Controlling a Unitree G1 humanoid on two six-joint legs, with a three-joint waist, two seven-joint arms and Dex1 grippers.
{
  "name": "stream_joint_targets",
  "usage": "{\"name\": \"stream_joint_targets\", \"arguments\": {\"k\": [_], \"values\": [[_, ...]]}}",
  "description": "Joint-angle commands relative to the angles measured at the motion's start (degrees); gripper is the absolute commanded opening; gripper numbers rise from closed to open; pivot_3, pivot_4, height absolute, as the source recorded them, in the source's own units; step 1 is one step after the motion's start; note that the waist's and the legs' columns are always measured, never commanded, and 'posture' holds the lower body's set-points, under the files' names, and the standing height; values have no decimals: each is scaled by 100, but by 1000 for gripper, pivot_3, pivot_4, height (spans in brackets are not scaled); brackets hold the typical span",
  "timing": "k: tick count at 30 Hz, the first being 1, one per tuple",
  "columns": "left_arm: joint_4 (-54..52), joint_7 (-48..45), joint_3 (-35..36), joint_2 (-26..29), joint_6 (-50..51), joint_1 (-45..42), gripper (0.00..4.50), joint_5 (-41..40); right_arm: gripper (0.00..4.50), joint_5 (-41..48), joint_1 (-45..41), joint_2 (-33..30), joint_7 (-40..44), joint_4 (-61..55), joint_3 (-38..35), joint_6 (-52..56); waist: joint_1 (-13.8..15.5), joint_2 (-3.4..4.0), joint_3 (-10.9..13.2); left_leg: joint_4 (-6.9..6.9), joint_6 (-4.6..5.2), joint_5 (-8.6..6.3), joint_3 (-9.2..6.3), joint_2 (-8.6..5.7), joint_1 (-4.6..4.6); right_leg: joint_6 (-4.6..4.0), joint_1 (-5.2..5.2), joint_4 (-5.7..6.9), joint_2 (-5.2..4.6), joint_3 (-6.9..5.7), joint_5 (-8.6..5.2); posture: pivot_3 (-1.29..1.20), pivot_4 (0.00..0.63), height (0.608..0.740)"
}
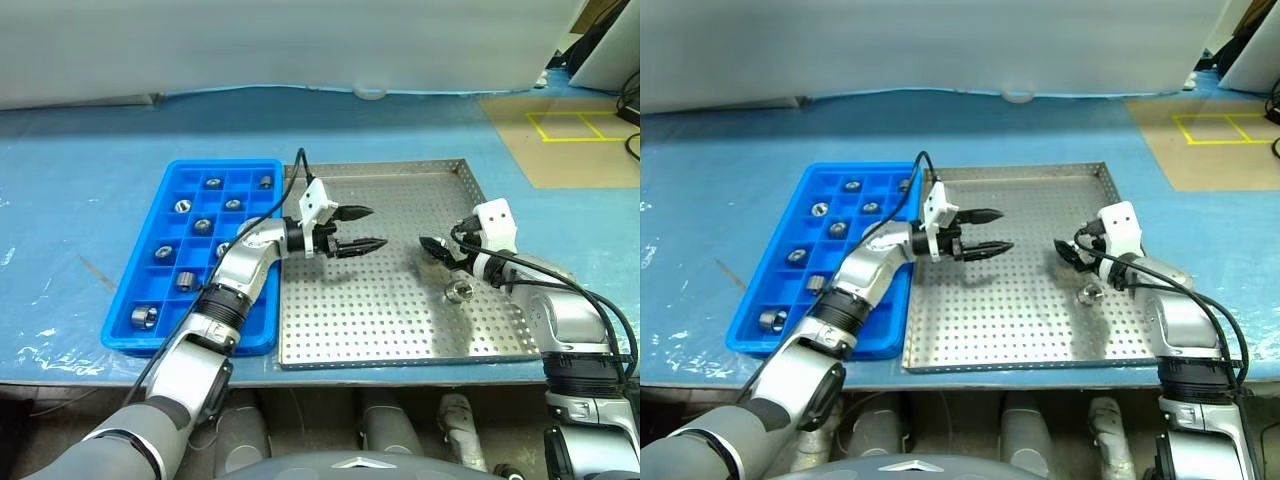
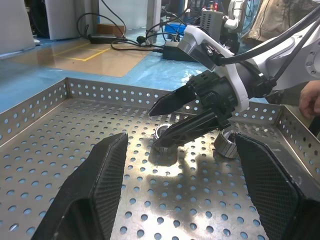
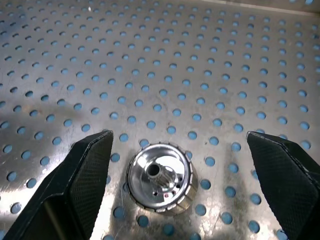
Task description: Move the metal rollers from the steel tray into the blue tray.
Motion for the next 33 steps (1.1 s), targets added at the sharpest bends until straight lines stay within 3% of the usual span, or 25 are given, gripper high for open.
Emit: {"name": "stream_joint_targets", "arguments": {"k": [1,3,8,19,27,33], "values": [[-258,24,114,60,-93,71,3622,-36,4100,9,-142,-30,17,109,95,141,-2,0,0,0,0,0,0,0,1,0,0,0,0,0,0,-290,150,740],[-330,70,133,84,-84,114,3622,-40,3598,33,-157,-58,108,102,167,152,1,1,0,0,0,0,0,0,0,0,1,0,0,0,0,-281,150,740],[-538,126,198,180,-25,246,3622,-75,1830,100,-338,-111,359,130,276,136,-2,1,0,-1,0,0,0,1,1,-1,1,0,0,-1,0,-240,150,740],[-1948,620,699,681,598,1065,3622,-467,1760,656,-1078,259,1677,-72,595,-1043,99,1,1,-8,0,0,0,5,3,-3,-1,0,1,-4,-1,-62,150,740],[-3446,1455,1314,1229,1090,2195,3622,-668,1760,856,-1880,620,3154,420,1478,-1505,387,1,2,-13,-2,0,-2,10,-2,-4,-2,1,-1,-16,-2,181,150,740],[-4696,2087,1702,1477,1412,3319,3622,-789,1760,610,-2614,1269,3962,1086,2329,-1970,626,-1,4,-27,-5,2,-7,12,-8,-8,-9,0,-1,-25,-5,355,150,740]]}}
